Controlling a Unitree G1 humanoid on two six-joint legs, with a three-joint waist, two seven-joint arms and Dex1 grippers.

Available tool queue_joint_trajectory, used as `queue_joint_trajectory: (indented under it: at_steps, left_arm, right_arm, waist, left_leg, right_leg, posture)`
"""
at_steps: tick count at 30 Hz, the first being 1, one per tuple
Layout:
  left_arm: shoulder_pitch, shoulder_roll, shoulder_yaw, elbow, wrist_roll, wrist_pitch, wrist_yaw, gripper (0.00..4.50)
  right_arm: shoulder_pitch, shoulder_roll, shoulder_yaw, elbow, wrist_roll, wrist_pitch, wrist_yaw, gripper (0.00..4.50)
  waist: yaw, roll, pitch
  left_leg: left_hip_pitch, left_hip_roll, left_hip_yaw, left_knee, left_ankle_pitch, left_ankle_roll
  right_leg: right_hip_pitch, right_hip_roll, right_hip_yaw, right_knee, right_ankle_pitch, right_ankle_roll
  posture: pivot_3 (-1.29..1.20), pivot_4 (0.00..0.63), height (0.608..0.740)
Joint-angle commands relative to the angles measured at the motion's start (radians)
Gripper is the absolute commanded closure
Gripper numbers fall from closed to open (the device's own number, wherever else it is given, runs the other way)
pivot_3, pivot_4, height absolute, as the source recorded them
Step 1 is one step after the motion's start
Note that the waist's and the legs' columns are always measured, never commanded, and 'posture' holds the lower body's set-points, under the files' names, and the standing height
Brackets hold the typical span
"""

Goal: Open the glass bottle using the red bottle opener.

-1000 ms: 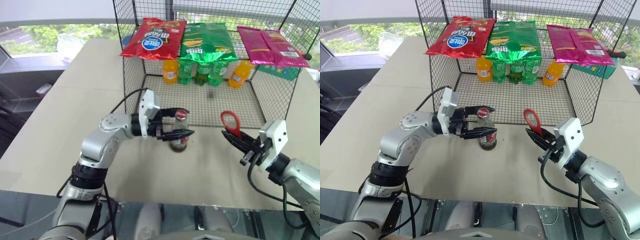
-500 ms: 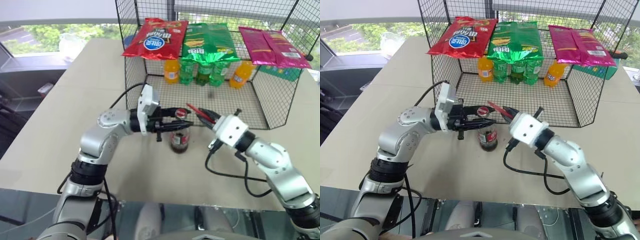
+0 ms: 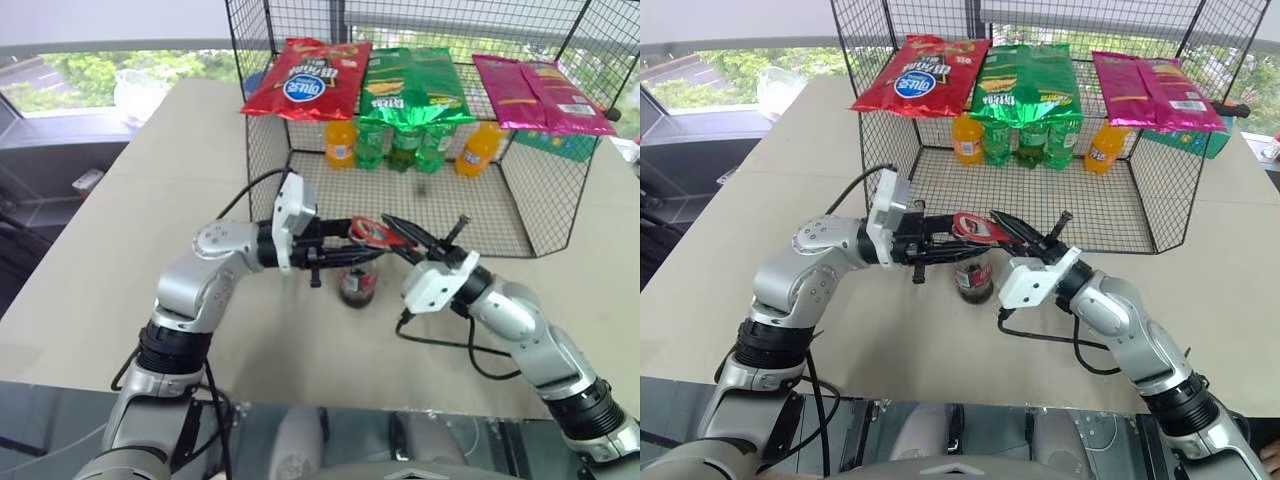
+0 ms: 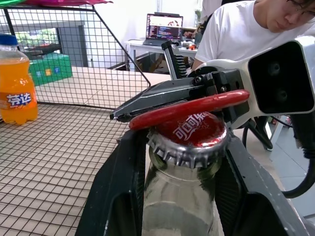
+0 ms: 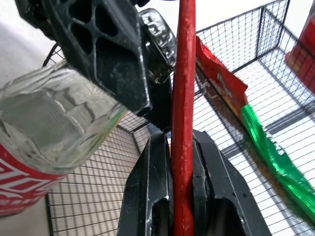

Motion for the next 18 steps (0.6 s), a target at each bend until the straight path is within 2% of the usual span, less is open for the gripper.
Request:
queue_joint_trajectory:
  at_steps: [1, 4, 8, 12, 15, 18]
  left_arm:
    - [0.018, -0.011, -0.032, 0.025, -0.001, 0.041, 0.01, 3.23]
    - [0.019, -0.014, -0.03, 0.028, 0.0, 0.044, 0.012, 3.23]
    - [0.022, -0.014, -0.027, 0.024, 0.0, 0.048, 0.017, 3.23]
    - [0.023, -0.012, -0.024, 0.022, -0.002, 0.051, 0.016, 3.23]
    - [0.026, -0.008, -0.02, 0.014, -0.002, 0.059, 0.02, 3.23]
    - [0.033, -0.004, -0.016, 0.006, -0.001, 0.065, 0.021, 3.23]
  right_arm:
    - [0.042, -0.014, 0.104, 0.099, -0.15, -0.124, -0.011, 4.5]
    - [0.041, 0.003, 0.128, 0.188, -0.225, -0.182, -0.085, 4.5]
    - [0.037, 0.045, 0.162, 0.298, -0.313, -0.24, -0.179, 4.5]
    - [0.032, 0.067, 0.169, 0.338, -0.329, -0.274, -0.203, 4.5]
    - [-0.016, 0.111, 0.23, 0.476, -0.371, -0.322, -0.226, 4.5]
    - [-0.046, 0.114, 0.244, 0.524, -0.425, -0.349, -0.259, 4.5]
  waist:
    - [0.0, 0.001, -0.005]
    - [-0.001, 0.002, -0.011]
    - [-0.005, 0.001, -0.014]
    - [-0.011, 0.001, -0.016]
    - [-0.022, 0.0, -0.018]
    - [-0.031, -0.001, -0.021]
  left_leg:
    - [0.0, 0.0, 0.0, 0.0, 0.0, 0.0]
    - [0.002, 0.0, 0.001, -0.001, 0.0, 0.0]
    - [0.018, 0.0, 0.004, -0.006, 0.0, 0.0]
    - [0.02, 0.0, 0.005, -0.008, 0.0, 0.0]
    - [0.022, 0.0, 0.006, -0.008, 0.0, 0.0]
    - [0.035, 0.0, 0.01, -0.014, 0.0, 0.0]
  right_leg:
    - [0.0, 0.0, 0.0, 0.0, 0.0, 0.0]
    - [0.002, 0.0, 0.001, 0.0, 0.0, 0.0]
    - [0.014, 0.0, 0.003, -0.003, -0.002, -0.003]
    - [0.015, 0.0, 0.005, -0.003, -0.003, -0.004]
    - [0.016, 0.0, 0.006, -0.003, -0.003, -0.004]
    - [0.026, 0.0, 0.009, -0.004, -0.003, -0.004]
  posture:
    - [0.0, 0.15, 0.74]
    - [0.0, 0.15, 0.74]
    - [0.0, 0.15, 0.74]
    - [0.0, 0.15, 0.74]
    - [0.0, 0.15, 0.74]
    - [0.0, 0.15, 0.74]
